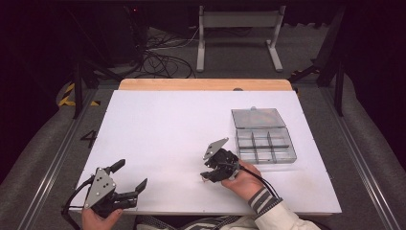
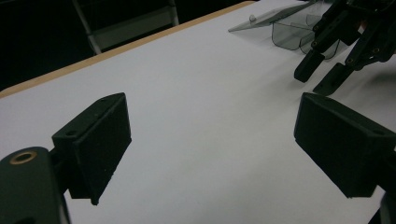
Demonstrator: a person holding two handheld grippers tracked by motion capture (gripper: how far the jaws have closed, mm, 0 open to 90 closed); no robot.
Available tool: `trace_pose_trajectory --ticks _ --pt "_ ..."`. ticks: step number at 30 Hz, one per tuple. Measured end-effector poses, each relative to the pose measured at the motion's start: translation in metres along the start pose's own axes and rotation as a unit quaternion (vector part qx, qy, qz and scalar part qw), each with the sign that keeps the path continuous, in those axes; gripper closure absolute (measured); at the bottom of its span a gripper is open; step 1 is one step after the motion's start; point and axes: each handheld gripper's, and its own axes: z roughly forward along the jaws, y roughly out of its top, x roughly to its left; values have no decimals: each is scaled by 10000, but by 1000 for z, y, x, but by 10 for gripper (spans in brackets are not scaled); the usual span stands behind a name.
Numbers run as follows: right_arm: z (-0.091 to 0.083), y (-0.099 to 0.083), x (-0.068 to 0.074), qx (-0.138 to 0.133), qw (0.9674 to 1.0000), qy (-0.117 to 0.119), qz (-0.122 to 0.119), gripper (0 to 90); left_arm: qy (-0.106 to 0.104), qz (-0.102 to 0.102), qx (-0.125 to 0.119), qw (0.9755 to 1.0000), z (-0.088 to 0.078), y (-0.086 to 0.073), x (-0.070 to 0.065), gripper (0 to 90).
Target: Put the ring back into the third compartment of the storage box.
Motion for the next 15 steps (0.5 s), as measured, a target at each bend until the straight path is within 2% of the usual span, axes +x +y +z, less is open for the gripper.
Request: trace_pose_trajectory --ticks 9,15 --pt "7 0 1 126 9999 16 -47 592 0 30 23 10000 0 0 0 114" --pt "9 0 1 207 9998 -31 -56 638 -10 -4 13 10000 0 0 0 114"
